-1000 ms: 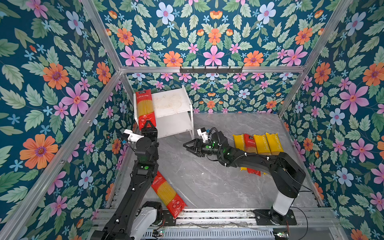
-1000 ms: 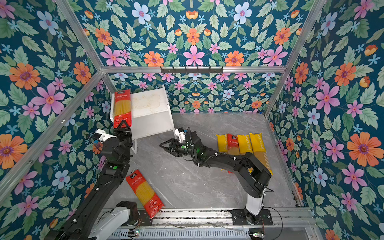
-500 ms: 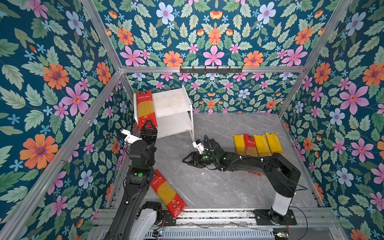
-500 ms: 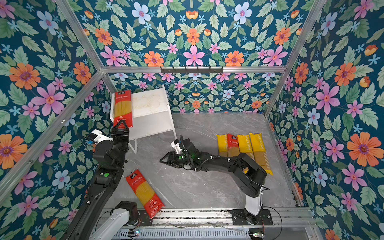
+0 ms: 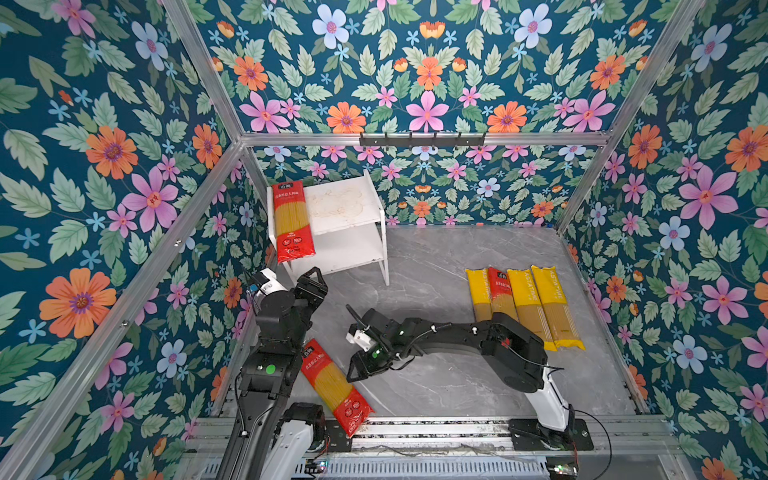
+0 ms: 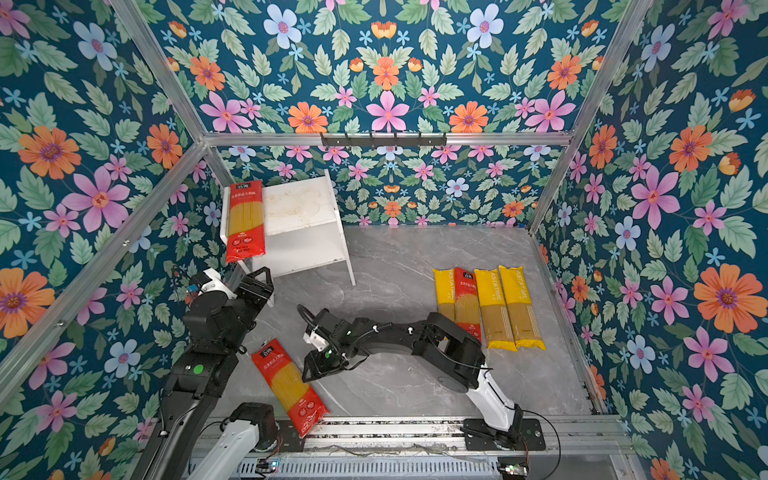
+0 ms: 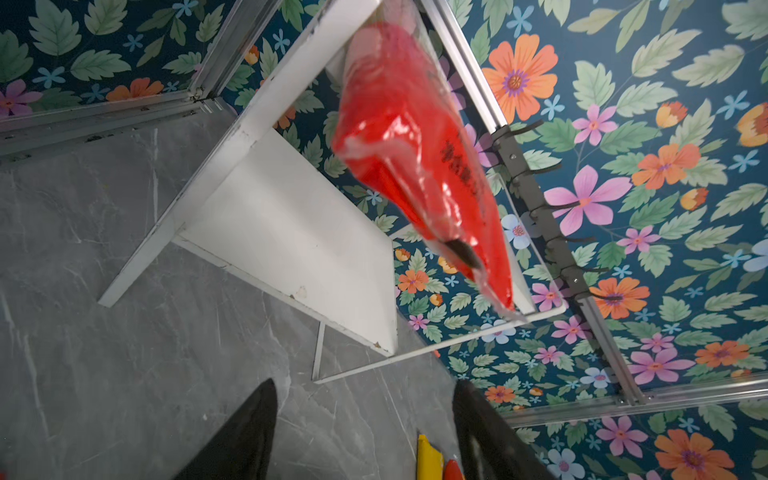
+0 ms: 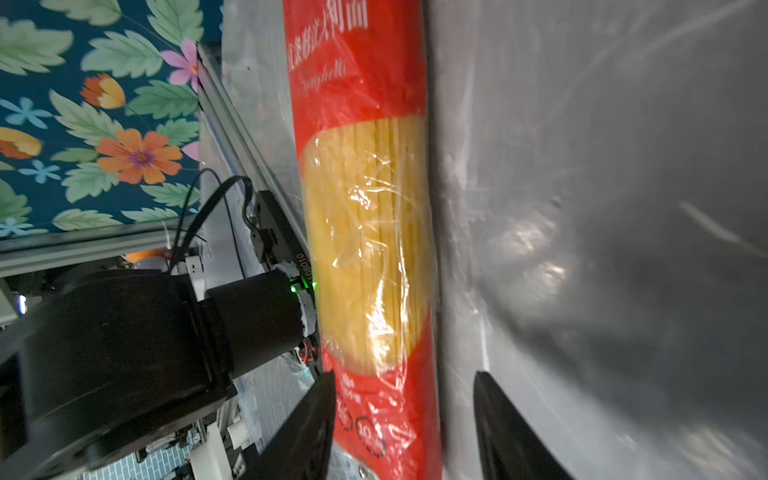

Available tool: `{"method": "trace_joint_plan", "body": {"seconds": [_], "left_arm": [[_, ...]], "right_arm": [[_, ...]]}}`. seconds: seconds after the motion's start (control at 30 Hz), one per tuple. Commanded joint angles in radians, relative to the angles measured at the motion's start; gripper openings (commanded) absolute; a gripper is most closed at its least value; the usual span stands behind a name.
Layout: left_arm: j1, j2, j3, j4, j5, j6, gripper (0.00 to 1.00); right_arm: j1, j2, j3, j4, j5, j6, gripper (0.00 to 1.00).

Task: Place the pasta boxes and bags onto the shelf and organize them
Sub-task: 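Release the bag with the left gripper while the right arm reaches for another bag, then grasp the nearer red spaghetti bag with the right gripper while the left approaches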

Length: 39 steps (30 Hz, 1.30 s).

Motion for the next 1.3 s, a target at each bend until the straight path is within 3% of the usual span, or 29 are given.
{"method": "trace_joint_plan", "body": {"seconds": [0.0, 0.13, 0.4, 0.57, 0.73, 0.9, 1.03, 1.27], "left_arm": [[-0.003, -0.001, -0.001, -0.009, 0.055, 0.053, 0.70], [-0.013, 0.008, -0.007, 0.015, 0.113, 0.057, 0.71], [-0.113, 0.027, 0.000, 0.033, 0.088, 0.084, 0.73], [-0.215, 0.059, 0.011, 0.037, 0.053, 0.109, 0.72], [-0.353, 0.100, -0.022, 0.075, 0.005, 0.118, 0.71], [-0.584, 0.168, -0.079, 0.138, -0.131, 0.136, 0.71], [-0.754, 0.239, -0.163, 0.215, -0.260, 0.133, 0.72], [-0.767, 0.223, -0.388, 0.399, -0.261, 0.061, 0.74]], "right_arm": [[0.016, 0.050, 0.060, -0.107, 0.004, -0.057, 0.53], [0.016, 0.099, 0.100, -0.105, -0.003, -0.055, 0.47], [0.006, 0.079, 0.050, -0.028, 0.009, -0.011, 0.18], [-0.063, -0.016, -0.102, 0.124, -0.005, 0.063, 0.04], [-0.178, -0.141, -0.306, 0.228, 0.018, 0.100, 0.00], [-0.335, -0.315, -0.561, 0.273, 0.087, 0.129, 0.01], [-0.369, -0.410, -0.675, 0.272, 0.120, 0.128, 0.10], [-0.476, -0.510, -0.758, 0.404, 0.023, 0.187, 0.47]]}}
